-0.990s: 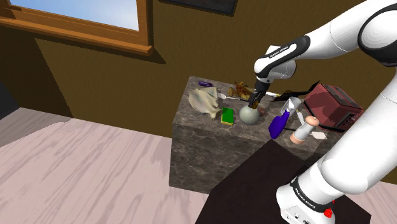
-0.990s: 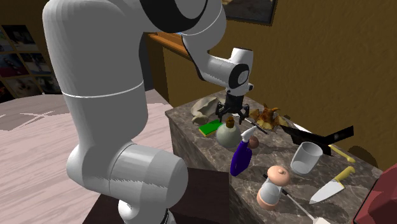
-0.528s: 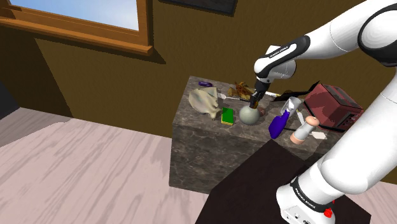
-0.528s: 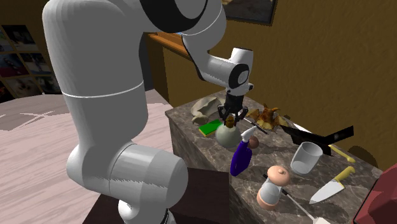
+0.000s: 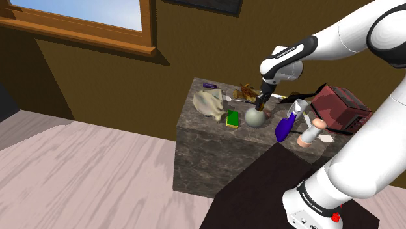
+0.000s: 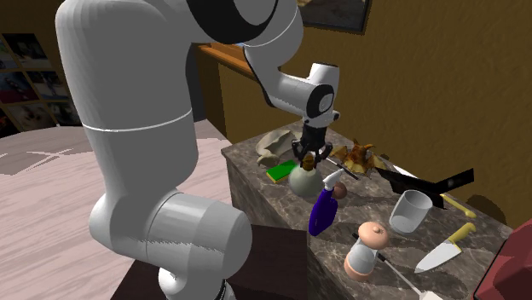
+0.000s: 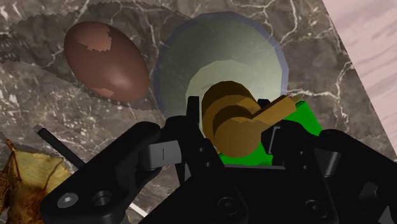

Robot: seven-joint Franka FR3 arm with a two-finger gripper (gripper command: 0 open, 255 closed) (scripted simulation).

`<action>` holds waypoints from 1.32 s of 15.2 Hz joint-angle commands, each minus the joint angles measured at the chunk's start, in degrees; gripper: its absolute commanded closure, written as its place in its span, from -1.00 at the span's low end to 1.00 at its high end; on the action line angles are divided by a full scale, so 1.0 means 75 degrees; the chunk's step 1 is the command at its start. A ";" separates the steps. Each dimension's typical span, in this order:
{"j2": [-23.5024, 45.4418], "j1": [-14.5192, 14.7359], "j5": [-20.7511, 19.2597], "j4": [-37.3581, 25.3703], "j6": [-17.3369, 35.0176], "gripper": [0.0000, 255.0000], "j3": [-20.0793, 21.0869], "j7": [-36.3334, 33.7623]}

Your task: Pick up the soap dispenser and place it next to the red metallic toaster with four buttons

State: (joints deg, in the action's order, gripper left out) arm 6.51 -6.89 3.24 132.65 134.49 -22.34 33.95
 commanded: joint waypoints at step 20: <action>-0.1358 0.0054 -0.0666 -0.0823 -0.2078 1.00 -0.0014 -0.0481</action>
State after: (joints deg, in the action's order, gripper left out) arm -3.19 -6.47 -1.55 126.81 119.69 -22.45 30.44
